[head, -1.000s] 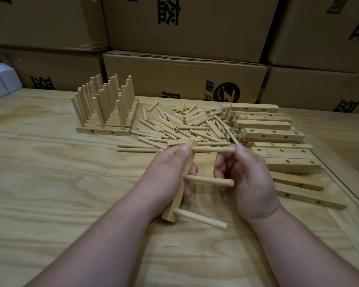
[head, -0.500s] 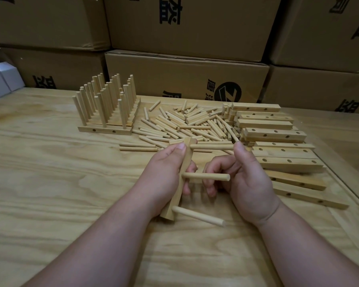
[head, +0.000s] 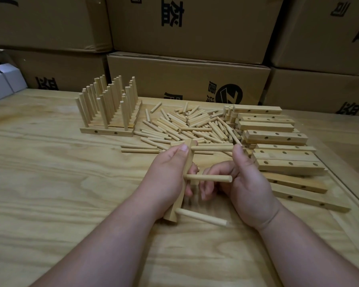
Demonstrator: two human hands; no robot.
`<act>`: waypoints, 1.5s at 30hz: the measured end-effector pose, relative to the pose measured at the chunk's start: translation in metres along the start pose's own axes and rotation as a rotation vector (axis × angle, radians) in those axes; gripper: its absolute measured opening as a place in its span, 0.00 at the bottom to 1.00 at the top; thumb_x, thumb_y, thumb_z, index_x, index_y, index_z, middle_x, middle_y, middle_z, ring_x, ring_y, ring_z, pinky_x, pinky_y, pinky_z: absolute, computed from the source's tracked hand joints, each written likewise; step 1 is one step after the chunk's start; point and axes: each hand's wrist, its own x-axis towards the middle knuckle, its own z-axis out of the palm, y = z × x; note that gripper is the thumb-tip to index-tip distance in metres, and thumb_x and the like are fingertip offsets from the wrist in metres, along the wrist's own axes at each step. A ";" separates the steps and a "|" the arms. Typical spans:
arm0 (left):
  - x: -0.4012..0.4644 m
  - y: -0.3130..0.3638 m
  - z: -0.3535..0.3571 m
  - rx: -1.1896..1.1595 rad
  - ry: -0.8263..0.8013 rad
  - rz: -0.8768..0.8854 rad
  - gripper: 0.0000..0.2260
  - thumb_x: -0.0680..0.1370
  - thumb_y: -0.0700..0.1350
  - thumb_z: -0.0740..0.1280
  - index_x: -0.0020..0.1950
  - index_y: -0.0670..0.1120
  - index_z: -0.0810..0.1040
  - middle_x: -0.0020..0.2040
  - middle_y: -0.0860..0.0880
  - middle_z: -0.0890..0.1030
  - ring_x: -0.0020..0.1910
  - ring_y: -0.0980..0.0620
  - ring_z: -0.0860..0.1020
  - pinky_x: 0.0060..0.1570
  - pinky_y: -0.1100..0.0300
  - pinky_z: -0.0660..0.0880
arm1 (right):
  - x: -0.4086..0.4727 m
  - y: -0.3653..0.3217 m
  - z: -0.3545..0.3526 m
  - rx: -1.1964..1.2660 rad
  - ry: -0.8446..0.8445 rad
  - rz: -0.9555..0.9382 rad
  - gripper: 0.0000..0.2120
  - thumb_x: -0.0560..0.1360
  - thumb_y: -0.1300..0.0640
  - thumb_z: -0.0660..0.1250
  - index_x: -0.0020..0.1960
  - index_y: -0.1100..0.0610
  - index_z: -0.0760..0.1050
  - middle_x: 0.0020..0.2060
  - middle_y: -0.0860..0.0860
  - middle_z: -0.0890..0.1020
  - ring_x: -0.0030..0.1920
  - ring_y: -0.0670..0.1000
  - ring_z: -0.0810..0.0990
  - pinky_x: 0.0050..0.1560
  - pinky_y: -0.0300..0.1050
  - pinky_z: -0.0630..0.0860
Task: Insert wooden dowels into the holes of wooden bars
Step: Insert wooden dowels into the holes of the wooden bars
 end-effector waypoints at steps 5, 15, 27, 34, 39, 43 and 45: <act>0.000 -0.001 0.003 0.029 0.003 0.003 0.15 0.87 0.52 0.55 0.58 0.53 0.81 0.31 0.52 0.77 0.22 0.51 0.72 0.25 0.62 0.71 | 0.002 0.002 -0.001 0.052 0.081 -0.055 0.34 0.76 0.39 0.47 0.31 0.62 0.78 0.28 0.63 0.76 0.34 0.67 0.72 0.36 0.49 0.68; 0.002 -0.002 0.004 0.051 0.011 -0.011 0.15 0.86 0.53 0.56 0.54 0.54 0.82 0.31 0.53 0.77 0.23 0.50 0.73 0.25 0.62 0.71 | 0.004 -0.002 -0.002 0.248 0.342 -0.253 0.20 0.71 0.53 0.56 0.47 0.61 0.84 0.29 0.63 0.79 0.26 0.54 0.72 0.29 0.41 0.72; 0.003 -0.003 0.003 0.093 0.029 -0.022 0.15 0.86 0.54 0.55 0.57 0.55 0.81 0.31 0.54 0.78 0.24 0.49 0.74 0.31 0.58 0.72 | 0.005 -0.004 -0.002 0.278 0.277 -0.187 0.20 0.67 0.55 0.56 0.43 0.61 0.85 0.34 0.63 0.83 0.31 0.54 0.76 0.32 0.42 0.76; 0.002 -0.001 0.004 0.123 0.038 -0.014 0.16 0.86 0.54 0.55 0.56 0.51 0.81 0.31 0.54 0.78 0.24 0.50 0.75 0.29 0.60 0.73 | 0.006 -0.003 -0.003 0.228 0.297 -0.189 0.18 0.69 0.56 0.57 0.42 0.59 0.85 0.33 0.61 0.82 0.32 0.53 0.77 0.32 0.42 0.76; 0.003 -0.003 0.004 0.116 0.038 -0.018 0.14 0.86 0.54 0.55 0.56 0.55 0.81 0.31 0.54 0.78 0.24 0.50 0.75 0.29 0.60 0.72 | 0.005 -0.005 -0.003 0.214 0.318 -0.161 0.17 0.69 0.54 0.58 0.42 0.57 0.85 0.33 0.60 0.82 0.33 0.53 0.79 0.32 0.42 0.76; 0.003 -0.003 0.004 0.105 0.032 -0.019 0.15 0.86 0.54 0.55 0.57 0.53 0.81 0.31 0.54 0.78 0.24 0.49 0.74 0.30 0.60 0.72 | 0.003 -0.007 0.000 0.212 0.321 -0.140 0.17 0.70 0.53 0.59 0.42 0.57 0.85 0.34 0.60 0.83 0.34 0.54 0.80 0.32 0.43 0.76; 0.003 -0.003 0.003 0.093 0.036 -0.025 0.15 0.86 0.53 0.55 0.57 0.51 0.81 0.31 0.53 0.77 0.24 0.50 0.74 0.28 0.60 0.71 | 0.003 -0.008 0.001 0.236 0.302 -0.138 0.17 0.71 0.52 0.59 0.44 0.58 0.85 0.36 0.61 0.84 0.35 0.54 0.80 0.33 0.44 0.77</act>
